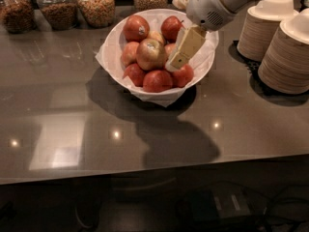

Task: Pick apple from white bowl

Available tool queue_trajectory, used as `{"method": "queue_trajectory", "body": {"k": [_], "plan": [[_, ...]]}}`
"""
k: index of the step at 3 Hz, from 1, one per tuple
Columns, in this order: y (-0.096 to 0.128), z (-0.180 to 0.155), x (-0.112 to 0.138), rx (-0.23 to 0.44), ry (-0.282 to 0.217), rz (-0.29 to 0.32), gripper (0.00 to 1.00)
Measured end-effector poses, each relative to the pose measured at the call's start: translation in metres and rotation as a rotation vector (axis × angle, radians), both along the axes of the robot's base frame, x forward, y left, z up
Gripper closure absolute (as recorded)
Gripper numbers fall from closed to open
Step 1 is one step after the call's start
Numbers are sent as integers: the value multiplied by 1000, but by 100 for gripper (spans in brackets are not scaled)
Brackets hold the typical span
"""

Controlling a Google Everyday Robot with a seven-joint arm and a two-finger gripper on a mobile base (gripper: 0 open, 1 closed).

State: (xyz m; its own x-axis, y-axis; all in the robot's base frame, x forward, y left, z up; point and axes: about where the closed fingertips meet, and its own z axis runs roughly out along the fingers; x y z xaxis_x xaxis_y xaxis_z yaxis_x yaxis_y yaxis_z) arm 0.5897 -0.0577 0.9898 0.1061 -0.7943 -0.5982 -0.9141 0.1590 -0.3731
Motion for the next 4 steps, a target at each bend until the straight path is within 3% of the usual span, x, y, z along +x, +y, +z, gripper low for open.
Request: {"method": "queue_trajectory", "body": {"k": [2, 4], "plan": [[29, -32, 31, 37, 63, 15, 0], [52, -44, 25, 55, 114, 64, 1]]}}
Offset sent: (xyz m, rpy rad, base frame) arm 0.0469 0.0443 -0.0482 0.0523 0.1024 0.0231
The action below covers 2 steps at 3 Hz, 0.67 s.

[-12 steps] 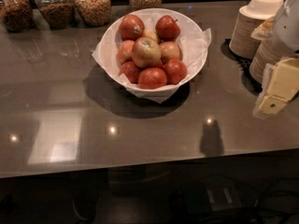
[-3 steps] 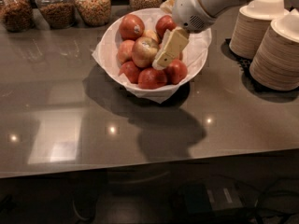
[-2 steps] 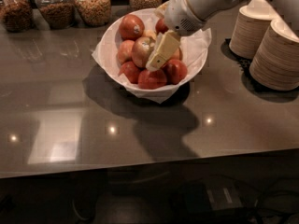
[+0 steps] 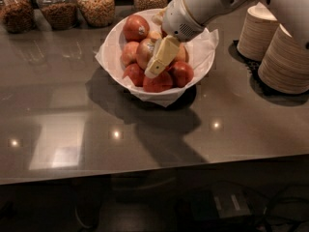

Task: Pick apple from white bowl

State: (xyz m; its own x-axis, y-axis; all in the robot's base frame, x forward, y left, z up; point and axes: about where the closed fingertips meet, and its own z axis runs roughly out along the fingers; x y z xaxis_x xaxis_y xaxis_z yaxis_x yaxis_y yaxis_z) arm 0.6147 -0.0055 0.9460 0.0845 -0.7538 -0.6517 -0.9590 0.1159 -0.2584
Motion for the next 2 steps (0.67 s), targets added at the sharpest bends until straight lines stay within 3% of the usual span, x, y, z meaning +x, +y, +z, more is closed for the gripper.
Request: {"method": "queue_trajectory", "body": {"k": [2], "plan": [[6, -7, -11, 8, 38, 21, 19]]}}
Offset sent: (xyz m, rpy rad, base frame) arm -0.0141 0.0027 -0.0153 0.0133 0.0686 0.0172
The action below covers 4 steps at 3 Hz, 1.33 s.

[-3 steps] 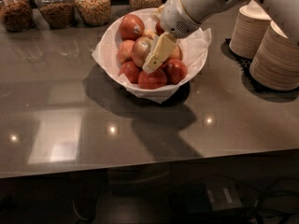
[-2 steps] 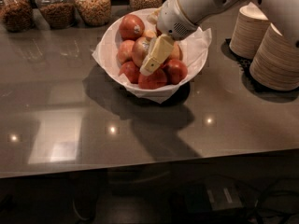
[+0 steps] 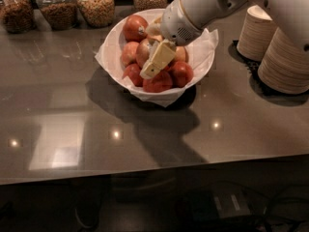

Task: Pick apple from white bowl

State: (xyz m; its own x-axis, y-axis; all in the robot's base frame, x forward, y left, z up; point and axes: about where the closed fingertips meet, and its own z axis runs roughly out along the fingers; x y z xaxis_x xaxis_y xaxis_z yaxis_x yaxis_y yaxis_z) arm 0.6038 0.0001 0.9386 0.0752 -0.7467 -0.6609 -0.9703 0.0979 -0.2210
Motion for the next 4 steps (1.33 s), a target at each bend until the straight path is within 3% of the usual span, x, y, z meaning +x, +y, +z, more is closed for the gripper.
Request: {"method": "queue_trajectory", "body": {"k": [2, 4], "plan": [[-4, -18, 9, -9, 30, -20, 23], [-8, -21, 15, -14, 31, -43, 65]]}}
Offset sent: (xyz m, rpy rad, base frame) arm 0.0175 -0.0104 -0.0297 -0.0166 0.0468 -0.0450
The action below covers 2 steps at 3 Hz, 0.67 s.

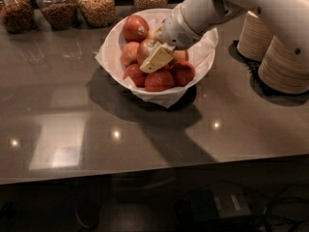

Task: Pick apple from white bowl

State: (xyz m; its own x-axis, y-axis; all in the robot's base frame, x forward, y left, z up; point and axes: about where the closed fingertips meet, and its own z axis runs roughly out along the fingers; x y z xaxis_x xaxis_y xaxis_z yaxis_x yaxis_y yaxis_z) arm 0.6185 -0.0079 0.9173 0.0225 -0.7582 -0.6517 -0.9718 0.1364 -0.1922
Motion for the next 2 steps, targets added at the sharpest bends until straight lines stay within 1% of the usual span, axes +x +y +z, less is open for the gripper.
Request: {"method": "queue_trajectory", "body": {"k": [1, 2], "plan": [[-4, 13, 0, 2, -12, -12, 89], [-7, 28, -1, 11, -31, -16, 100]]}}
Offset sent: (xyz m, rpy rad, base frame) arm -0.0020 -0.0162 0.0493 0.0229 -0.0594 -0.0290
